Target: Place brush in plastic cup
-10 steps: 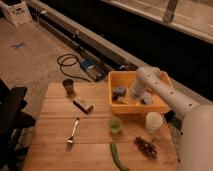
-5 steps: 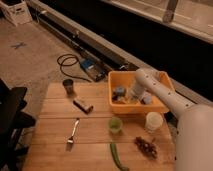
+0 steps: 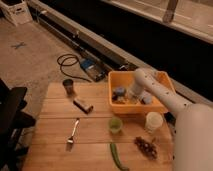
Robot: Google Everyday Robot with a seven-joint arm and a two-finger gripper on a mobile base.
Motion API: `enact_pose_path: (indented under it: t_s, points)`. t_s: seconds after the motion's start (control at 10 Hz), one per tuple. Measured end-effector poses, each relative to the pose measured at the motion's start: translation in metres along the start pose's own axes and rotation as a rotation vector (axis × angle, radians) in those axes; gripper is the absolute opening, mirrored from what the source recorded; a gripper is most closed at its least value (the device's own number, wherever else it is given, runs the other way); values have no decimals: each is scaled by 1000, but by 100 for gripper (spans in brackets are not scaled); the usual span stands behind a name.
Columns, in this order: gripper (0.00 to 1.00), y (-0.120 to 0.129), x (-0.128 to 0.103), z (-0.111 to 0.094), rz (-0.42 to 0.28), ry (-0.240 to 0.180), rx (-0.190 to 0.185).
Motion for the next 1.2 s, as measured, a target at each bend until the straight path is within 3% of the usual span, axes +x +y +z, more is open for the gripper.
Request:
enact_pose_path:
  t_s: [0.2,0.7,1.0,1.2]
  points:
    - [54,1,1,2,3,0,-5]
    - [2,2,5,-5,8,5,-8]
    - [0,4,5,-5,6,9,-3]
    - [0,3,-4,-15,2,1,69]
